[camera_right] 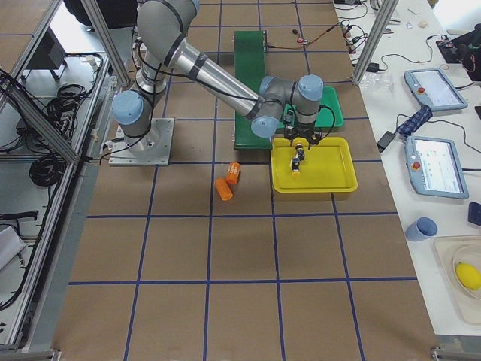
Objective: Sort buttons by color to trays
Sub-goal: 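Lift the open right gripper up from the yellow tray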
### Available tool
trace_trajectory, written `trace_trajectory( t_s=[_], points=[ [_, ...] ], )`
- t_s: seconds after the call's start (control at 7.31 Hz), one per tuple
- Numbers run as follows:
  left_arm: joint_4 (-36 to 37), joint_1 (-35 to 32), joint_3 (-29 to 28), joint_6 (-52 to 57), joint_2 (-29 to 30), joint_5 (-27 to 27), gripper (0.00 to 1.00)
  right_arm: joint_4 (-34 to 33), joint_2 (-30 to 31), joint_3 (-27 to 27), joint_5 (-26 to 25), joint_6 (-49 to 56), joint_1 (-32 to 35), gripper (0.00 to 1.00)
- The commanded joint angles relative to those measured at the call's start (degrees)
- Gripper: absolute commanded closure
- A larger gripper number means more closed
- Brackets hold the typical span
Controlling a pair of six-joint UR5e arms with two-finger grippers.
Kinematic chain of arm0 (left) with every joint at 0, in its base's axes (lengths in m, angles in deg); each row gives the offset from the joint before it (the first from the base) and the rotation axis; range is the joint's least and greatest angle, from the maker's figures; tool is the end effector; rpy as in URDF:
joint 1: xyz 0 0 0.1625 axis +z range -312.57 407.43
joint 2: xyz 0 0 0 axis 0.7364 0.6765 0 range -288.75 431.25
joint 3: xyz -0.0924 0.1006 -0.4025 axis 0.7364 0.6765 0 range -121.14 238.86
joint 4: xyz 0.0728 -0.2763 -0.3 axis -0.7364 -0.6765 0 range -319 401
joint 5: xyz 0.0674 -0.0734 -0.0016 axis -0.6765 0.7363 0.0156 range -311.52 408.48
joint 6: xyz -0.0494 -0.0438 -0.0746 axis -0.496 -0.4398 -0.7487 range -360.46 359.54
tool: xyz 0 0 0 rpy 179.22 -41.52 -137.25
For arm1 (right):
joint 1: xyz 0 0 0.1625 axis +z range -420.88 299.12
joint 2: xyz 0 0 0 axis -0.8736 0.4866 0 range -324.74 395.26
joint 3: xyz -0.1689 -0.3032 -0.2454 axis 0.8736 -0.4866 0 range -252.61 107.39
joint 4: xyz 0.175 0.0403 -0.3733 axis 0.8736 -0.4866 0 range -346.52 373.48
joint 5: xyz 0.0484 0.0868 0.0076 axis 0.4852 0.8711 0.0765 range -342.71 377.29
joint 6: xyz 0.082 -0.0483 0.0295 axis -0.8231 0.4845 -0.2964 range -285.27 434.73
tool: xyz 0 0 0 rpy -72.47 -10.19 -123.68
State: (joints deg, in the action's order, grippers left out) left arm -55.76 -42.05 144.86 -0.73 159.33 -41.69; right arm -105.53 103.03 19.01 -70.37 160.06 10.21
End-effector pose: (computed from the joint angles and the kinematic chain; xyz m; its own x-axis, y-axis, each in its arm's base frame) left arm -0.1287 -0.4753 0.5267 -0.9999 -0.0138 -0.0031 -0.0139 0.9998 0.0146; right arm -0.0734 -0.6384 0.3072 -0.3987 -0.9130 0.0864 -0.9170 0.3960 -0.0479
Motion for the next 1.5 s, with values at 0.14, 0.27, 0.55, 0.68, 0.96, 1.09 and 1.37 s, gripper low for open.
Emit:
trace_trajectory(
  t_s=[0.14,0.27,0.55,0.68,0.96,1.09,1.37],
  points=[
    [0.00,0.00,0.04,-0.09,-0.10,0.00,0.00,17.97,15.59,-0.39,0.38,-29.30,6.40,0.00],
    [0.00,0.00,0.04,0.00,-0.10,0.09,0.00,20.72,19.56,-0.30,0.30,-40.13,10.43,0.00],
    [0.00,0.00,-0.05,-0.09,0.07,0.09,0.00,24.78,23.80,-0.39,-0.14,-61.42,16.52,0.00],
    [-0.09,0.00,0.04,-0.09,-0.10,0.00,0.00,26.79,24.34,-0.73,-0.49,-69.69,18.28,0.00],
    [0.00,-0.09,-0.14,-0.09,0.07,0.00,0.00,29.10,25.13,-1.70,-0.49,-80.19,18.56,0.00],
    [0.00,0.00,-0.14,-0.09,0.16,0.00,0.00,30.67,24.52,-3.62,-0.58,-84.50,18.65,0.00],
    [0.00,-0.09,-0.14,-0.09,0.07,0.09,0.00,32.26,23.55,-5.57,-0.58,-86.29,18.65,0.00]
  ],
)
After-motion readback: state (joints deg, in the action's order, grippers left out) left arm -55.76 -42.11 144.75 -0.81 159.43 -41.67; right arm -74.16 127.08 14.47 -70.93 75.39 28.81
